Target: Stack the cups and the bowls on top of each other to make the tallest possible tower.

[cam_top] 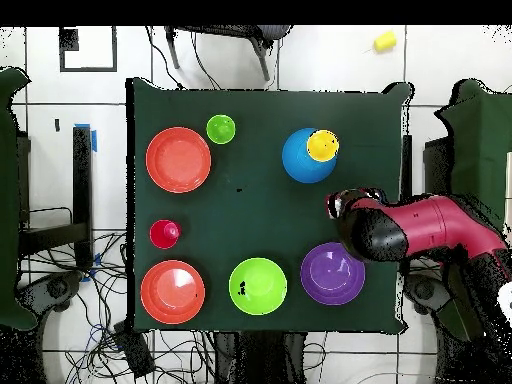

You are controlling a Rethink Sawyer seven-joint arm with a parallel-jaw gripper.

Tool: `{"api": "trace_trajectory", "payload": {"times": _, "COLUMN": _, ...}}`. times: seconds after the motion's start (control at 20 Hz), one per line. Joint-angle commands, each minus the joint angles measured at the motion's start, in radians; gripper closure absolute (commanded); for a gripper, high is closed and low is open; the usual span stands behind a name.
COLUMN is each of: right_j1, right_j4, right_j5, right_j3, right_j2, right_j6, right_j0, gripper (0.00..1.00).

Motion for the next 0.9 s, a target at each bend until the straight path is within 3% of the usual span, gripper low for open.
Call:
{"api": "trace_trajectory", "payload": {"times": 0.05, "right_j1": 0.115, "right_j4": -0.037, "right_j5": 0.060, "right_j3": -0.054, "right_j2": -0.028, "right_j6": -0.332, "right_j0": 0.026, "gripper": 0.00}}
{"api": "trace_trajectory", "payload": {"times": 0.3, "right_j1": 0.159, "right_j4": -0.005, "right_j5": 0.092, "right_j3": -0.057, "right_j2": -0.026, "right_j6": -0.348, "right_j0": 0.019, "gripper": 0.00}}
{"api": "trace_trajectory", "payload": {"times": 0.9, "right_j1": 0.154, "right_j4": -0.088, "right_j5": 0.135, "right_j3": -0.072, "right_j2": -0.097, "right_j6": -0.363, "right_j0": 0.059, "gripper": 0.00}}
